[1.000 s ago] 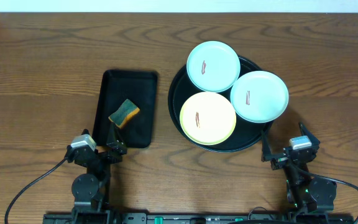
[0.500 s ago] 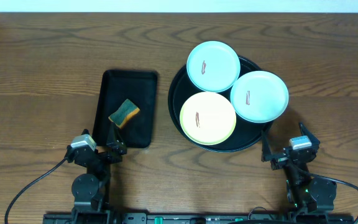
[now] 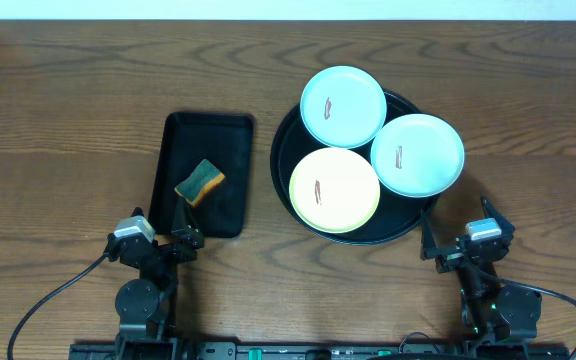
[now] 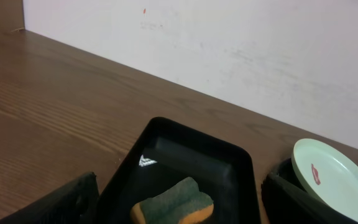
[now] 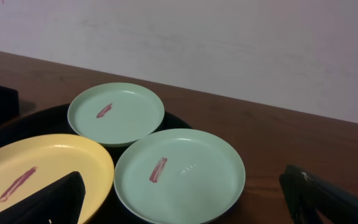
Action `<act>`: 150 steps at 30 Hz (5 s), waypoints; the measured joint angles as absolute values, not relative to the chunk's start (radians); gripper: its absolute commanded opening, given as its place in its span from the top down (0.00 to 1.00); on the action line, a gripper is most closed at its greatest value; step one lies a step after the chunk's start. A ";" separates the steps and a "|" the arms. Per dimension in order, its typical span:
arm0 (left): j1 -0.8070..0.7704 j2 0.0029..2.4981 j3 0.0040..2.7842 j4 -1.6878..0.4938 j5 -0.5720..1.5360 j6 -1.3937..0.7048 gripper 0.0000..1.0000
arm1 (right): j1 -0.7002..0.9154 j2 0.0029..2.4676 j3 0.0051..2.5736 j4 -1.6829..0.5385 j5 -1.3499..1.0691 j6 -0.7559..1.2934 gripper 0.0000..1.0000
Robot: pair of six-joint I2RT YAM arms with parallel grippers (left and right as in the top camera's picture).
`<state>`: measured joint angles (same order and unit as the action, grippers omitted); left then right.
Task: Clean dirty plates on tray and stack at the side
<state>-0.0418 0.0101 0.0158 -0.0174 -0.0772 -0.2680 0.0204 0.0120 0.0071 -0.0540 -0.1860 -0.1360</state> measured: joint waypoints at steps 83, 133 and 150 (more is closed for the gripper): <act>-0.041 0.893 1.065 -0.789 0.040 -0.314 0.15 | 0.021 1.176 1.216 -0.679 -0.533 -0.013 0.01; -0.094 1.641 1.113 -0.750 0.068 -0.157 0.45 | 0.077 1.319 1.224 -0.749 -0.654 0.045 0.01; -0.094 1.781 1.004 -0.630 0.097 -0.214 0.93 | 0.077 1.319 1.224 -0.750 -0.654 0.045 0.01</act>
<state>-0.0937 1.7805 1.0039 -0.6304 0.0971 -0.2138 0.0772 1.3193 1.2240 -0.7502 -0.6540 0.0452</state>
